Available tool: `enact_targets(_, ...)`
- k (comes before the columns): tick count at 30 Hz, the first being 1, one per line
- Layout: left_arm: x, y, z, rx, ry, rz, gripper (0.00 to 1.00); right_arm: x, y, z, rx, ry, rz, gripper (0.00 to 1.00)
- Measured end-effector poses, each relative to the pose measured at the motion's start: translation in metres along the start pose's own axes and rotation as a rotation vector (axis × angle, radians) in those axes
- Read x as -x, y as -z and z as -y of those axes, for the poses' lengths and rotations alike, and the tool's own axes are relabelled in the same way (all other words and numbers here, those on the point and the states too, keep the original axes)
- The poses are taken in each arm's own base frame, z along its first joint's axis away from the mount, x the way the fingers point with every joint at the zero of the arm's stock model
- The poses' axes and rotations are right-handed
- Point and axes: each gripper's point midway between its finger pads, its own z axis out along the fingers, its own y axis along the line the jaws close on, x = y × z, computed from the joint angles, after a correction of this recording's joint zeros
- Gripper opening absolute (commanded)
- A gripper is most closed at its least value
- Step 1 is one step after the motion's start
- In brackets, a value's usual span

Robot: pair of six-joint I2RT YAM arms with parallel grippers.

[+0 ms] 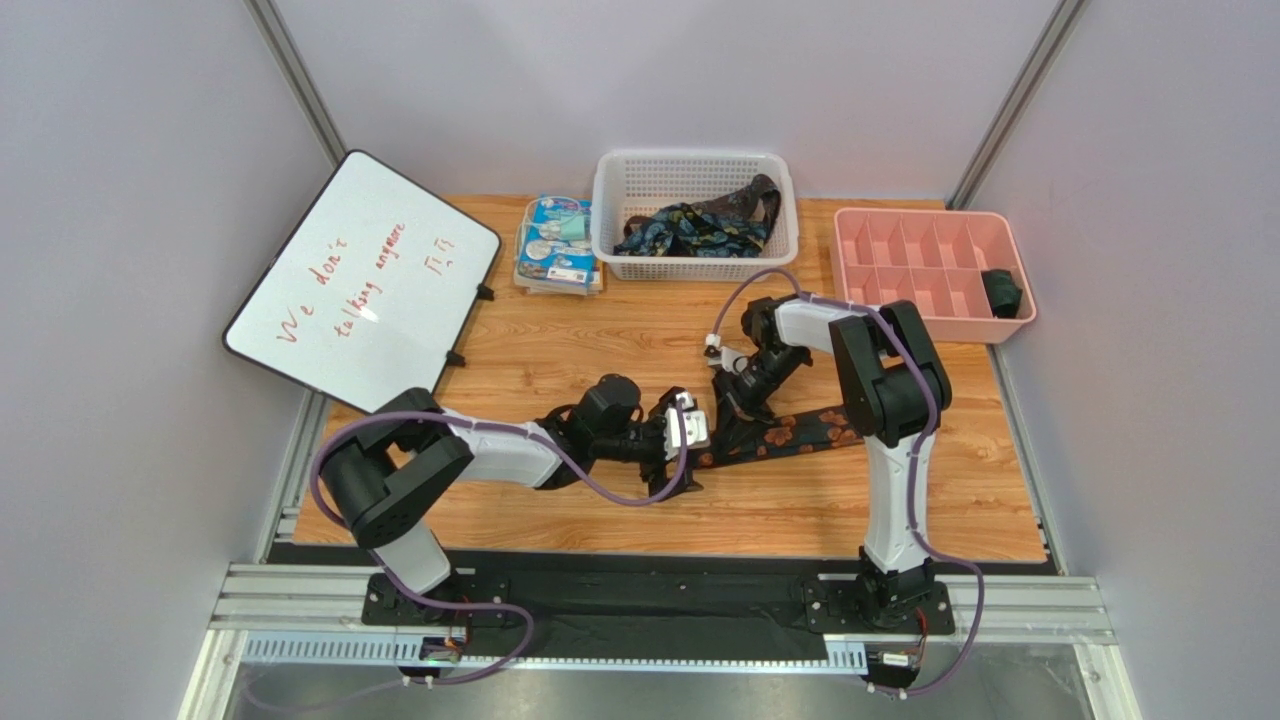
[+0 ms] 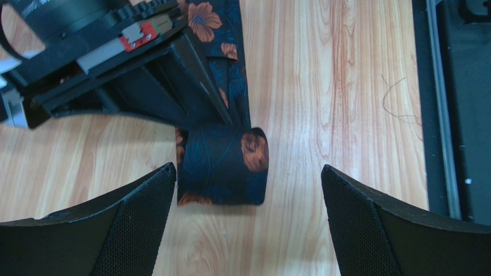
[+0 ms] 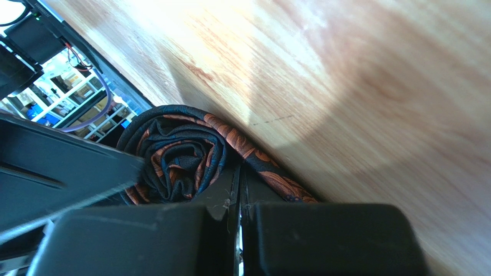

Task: Roll the ties
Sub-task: Roll the tie at the center of the board.

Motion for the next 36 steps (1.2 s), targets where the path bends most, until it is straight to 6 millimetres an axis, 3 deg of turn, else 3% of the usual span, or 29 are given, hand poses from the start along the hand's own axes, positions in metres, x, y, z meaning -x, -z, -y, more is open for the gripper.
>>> enact_targets(2,-0.001,-0.008,0.001,-0.002,-0.05,0.009,0.96,0.001,0.0,-0.001,0.008,0.004,0.001,0.0)
enact_targets(8,-0.011,-0.029,-0.008,0.038,-0.121,-0.018,0.74,0.002,-0.002,-0.003,0.029,0.015,0.004,0.0)
enact_targets(10,-0.015,-0.033,-0.013,0.055,-0.132,-0.033,0.63,0.003,-0.002,-0.004,0.035,0.017,0.005,0.0)
enact_targets(11,-0.017,-0.034,-0.015,0.067,-0.138,-0.042,0.51,0.003,-0.002,-0.004,0.036,0.018,0.006,0.0)
enact_targets(13,-0.02,-0.035,-0.02,0.09,-0.144,-0.061,0.38,0.003,-0.003,-0.004,0.039,0.019,0.006,0.0)
enact_targets(14,-0.022,-0.034,-0.022,0.099,-0.142,-0.071,0.26,0.003,-0.003,-0.004,0.039,0.02,0.007,0.0)
enact_targets(17,-0.024,-0.033,-0.024,0.11,-0.134,-0.09,0.14,0.003,-0.003,-0.004,0.049,0.021,0.013,0.05)
enact_targets(24,-0.026,-0.031,-0.024,0.109,-0.073,-0.152,0.09,0.004,0.006,-0.001,0.114,-0.003,0.058,0.28)
enact_targets(31,-0.028,-0.03,-0.024,0.104,-0.028,-0.203,0.08,0.015,0.052,0.023,0.109,-0.083,0.201,0.29)
enact_targets(36,-0.028,-0.028,-0.026,0.102,0.002,-0.226,0.07,0.031,0.067,0.026,0.064,-0.044,0.259,0.18)
